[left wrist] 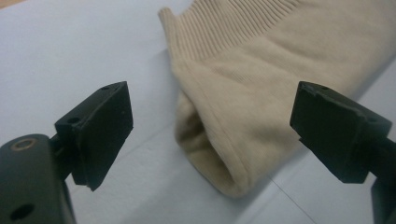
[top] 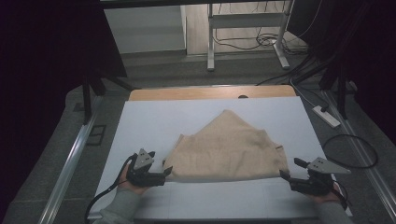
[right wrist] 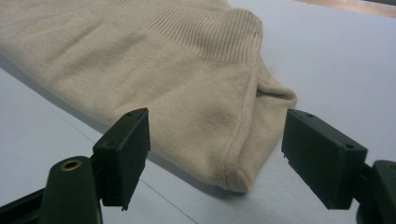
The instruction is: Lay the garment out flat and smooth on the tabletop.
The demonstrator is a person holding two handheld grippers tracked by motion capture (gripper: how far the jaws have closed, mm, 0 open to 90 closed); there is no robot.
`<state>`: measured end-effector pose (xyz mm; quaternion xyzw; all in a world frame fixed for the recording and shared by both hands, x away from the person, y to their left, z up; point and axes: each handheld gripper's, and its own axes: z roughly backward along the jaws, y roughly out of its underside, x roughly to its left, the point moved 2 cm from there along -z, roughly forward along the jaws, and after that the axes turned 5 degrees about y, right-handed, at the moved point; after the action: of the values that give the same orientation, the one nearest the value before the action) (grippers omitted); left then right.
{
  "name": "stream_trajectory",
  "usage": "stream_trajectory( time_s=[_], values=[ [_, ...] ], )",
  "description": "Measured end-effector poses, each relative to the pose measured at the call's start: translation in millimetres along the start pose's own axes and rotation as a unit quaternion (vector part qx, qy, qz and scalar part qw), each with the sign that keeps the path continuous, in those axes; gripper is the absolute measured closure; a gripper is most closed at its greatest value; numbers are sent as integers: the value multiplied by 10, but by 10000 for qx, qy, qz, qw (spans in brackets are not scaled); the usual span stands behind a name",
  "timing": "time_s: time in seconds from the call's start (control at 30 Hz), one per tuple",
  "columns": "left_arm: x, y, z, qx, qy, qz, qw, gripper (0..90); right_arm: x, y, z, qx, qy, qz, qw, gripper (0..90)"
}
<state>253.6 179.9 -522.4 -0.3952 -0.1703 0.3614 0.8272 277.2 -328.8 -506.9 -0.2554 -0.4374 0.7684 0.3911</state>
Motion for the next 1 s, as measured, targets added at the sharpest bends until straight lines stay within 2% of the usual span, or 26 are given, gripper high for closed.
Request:
stream_trajectory(
  time_s=[0.17, 0.27, 0.57, 0.83, 1.0],
  values=[
    [5, 0, -3, 12, -12, 23, 10000, 145, -1, 8, -13, 57, 38, 21, 10000, 235],
    [27, -14, -6, 3, -27, 104, 9999, 152, -7, 7, -9, 45, 60, 2, 10000, 235],
    [232, -152, -48, -150, -48, 414, 9990, 179, -6, 15, -20, 100, 82, 11, 9999, 236],
    [359, -429, -191, -96, 86, 267, 9996, 265, -10, 23, -24, 130, 92, 14, 9999, 237],
    [442, -619, -289, -114, 111, 214, 9996, 285, -9, 25, -28, 147, 98, 23, 9998, 237]
  ],
)
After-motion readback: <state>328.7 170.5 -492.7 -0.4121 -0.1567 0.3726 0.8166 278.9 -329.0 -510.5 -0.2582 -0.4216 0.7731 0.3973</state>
